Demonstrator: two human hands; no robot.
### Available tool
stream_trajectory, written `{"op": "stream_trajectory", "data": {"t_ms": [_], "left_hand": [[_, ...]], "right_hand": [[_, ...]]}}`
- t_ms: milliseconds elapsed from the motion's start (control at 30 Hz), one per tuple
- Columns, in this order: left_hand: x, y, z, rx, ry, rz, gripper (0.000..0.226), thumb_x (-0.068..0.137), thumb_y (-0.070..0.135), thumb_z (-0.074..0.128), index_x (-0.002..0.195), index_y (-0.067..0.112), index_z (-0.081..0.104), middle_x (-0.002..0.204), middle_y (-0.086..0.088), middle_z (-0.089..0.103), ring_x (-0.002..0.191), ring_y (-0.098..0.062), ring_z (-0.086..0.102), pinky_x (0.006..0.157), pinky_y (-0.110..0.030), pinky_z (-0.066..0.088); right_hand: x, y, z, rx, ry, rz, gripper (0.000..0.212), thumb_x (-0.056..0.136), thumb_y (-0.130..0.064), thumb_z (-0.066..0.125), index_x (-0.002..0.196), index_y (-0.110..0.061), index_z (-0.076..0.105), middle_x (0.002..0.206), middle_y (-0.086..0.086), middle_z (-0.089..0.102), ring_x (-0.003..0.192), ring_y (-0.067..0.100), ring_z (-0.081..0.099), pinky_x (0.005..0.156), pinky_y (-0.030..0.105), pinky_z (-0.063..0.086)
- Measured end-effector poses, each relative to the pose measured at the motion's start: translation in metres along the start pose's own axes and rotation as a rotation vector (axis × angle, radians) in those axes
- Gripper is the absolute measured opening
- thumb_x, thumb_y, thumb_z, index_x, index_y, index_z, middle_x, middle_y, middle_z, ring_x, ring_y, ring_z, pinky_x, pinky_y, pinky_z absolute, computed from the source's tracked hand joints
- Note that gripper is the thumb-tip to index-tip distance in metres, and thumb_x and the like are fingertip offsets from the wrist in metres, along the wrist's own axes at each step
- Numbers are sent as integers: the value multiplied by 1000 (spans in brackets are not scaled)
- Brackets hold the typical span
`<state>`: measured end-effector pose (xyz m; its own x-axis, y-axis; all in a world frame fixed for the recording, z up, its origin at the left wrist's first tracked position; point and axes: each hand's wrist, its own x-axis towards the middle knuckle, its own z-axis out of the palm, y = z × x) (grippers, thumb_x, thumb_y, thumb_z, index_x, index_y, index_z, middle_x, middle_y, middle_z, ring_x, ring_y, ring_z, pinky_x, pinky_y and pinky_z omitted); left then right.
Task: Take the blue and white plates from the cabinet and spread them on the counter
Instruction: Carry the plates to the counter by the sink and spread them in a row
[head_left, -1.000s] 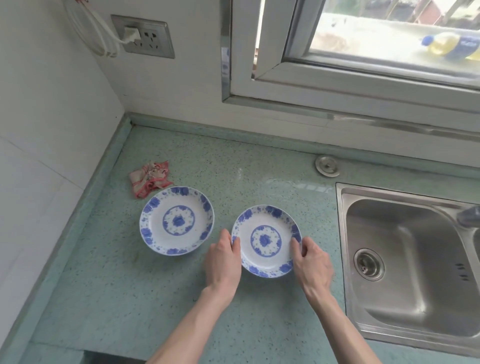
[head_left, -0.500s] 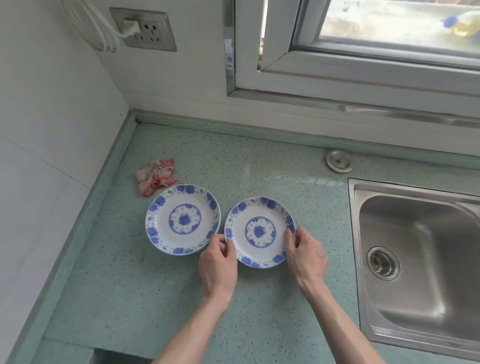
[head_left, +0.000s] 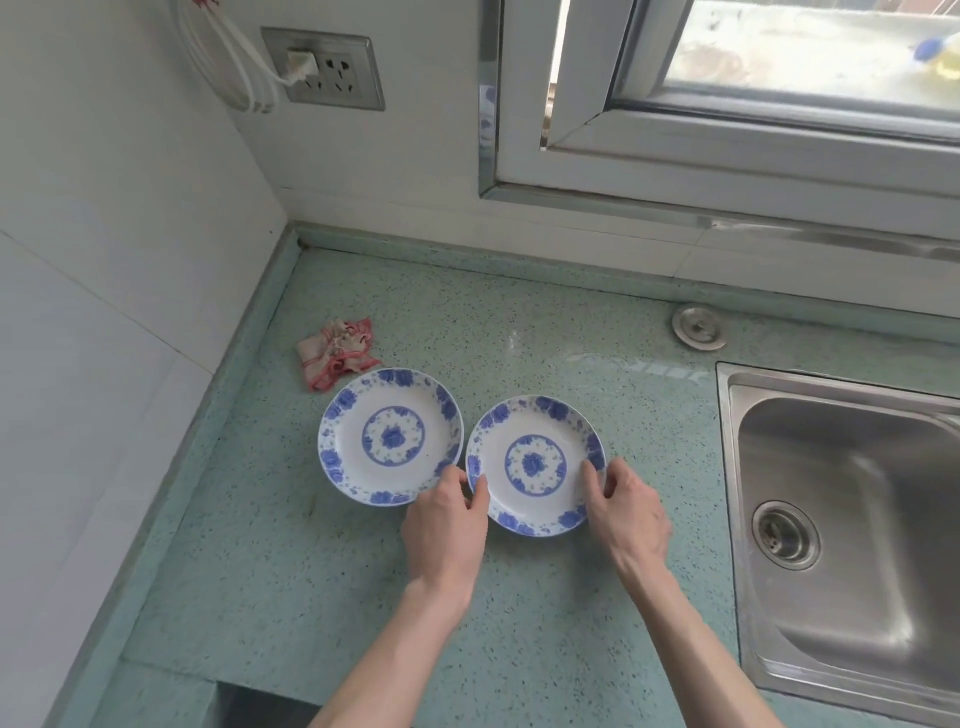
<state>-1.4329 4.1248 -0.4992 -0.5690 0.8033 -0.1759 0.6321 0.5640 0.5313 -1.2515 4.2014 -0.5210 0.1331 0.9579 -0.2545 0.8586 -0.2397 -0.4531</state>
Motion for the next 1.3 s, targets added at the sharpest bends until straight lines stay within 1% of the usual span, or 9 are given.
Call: {"op": "stream_trajectory", "data": {"t_ms": [100, 233, 433, 567, 700, 967, 1067, 1200, 1300], "left_hand": [[4, -8, -18, 21, 11, 68, 20, 105, 33, 59, 93, 17, 64, 56, 8, 61, 41, -2, 45, 41, -14, 28], [18, -26, -47, 57, 109, 59, 13, 104, 29, 60, 99, 18, 62, 59, 10, 60, 44, -4, 47, 42, -15, 22], [52, -61, -84, 116, 219, -106, 22, 106, 28, 54, 118, 11, 48, 96, -8, 71, 45, -12, 46, 40, -24, 23], [75, -91, -98, 149, 165, -202, 39, 107, 32, 50, 132, 3, 41, 117, -18, 62, 63, -32, 63, 47, -35, 39], [85, -107, -100, 253, 77, -160, 35, 109, 40, 40, 120, 8, 50, 102, -12, 66, 69, -26, 63, 51, -36, 46], [94, -110, -105, 308, -17, -23, 33, 108, 45, 43, 96, 15, 51, 79, -1, 61, 59, -16, 53, 51, -29, 42], [99, -113, -103, 289, -94, -30, 34, 108, 44, 46, 90, 15, 49, 73, 0, 58, 56, -17, 49, 51, -31, 42], [99, -116, -104, 211, -140, -18, 36, 109, 38, 48, 79, 20, 41, 66, 3, 51, 53, -13, 41, 48, -29, 31], [94, -118, -109, 121, -145, 4, 39, 108, 36, 50, 74, 20, 38, 63, 2, 47, 51, -14, 37, 47, -29, 28]], "right_hand": [[-1, -2, -6, 21, 42, 39, 47, 99, -64, 45, 86, -19, 47, 75, -1, 59, 62, 19, 54, 61, 33, 41], [-15, -36, -9, 119, 178, -72, 31, 104, -50, 49, 104, -19, 47, 90, -2, 63, 68, 22, 60, 63, 35, 47], [-31, -112, 17, 42, -67, -288, 34, 105, -52, 45, 94, -21, 53, 77, -6, 65, 70, 20, 64, 65, 37, 53], [-40, -137, 32, -79, -137, -305, 41, 104, -55, 43, 89, -18, 53, 79, -1, 67, 70, 25, 61, 63, 35, 45], [-44, -145, 43, -149, -162, -297, 37, 105, -48, 44, 92, -15, 54, 85, 5, 72, 76, 29, 69, 65, 37, 53], [-47, -154, 52, -227, -94, -264, 28, 107, -31, 43, 84, -15, 49, 82, 7, 72, 72, 28, 68, 61, 34, 49], [-46, -152, 50, -126, -71, -254, 29, 105, -27, 48, 81, -11, 54, 75, 6, 67, 66, 25, 62, 60, 35, 49], [-43, -144, 47, 28, -63, -302, 29, 101, -21, 55, 74, -10, 52, 62, 1, 56, 56, 18, 45, 50, 31, 35], [-44, -136, 49, 104, -84, -299, 31, 101, -23, 55, 75, -9, 52, 62, 2, 53, 56, 16, 40, 52, 33, 35]]}}
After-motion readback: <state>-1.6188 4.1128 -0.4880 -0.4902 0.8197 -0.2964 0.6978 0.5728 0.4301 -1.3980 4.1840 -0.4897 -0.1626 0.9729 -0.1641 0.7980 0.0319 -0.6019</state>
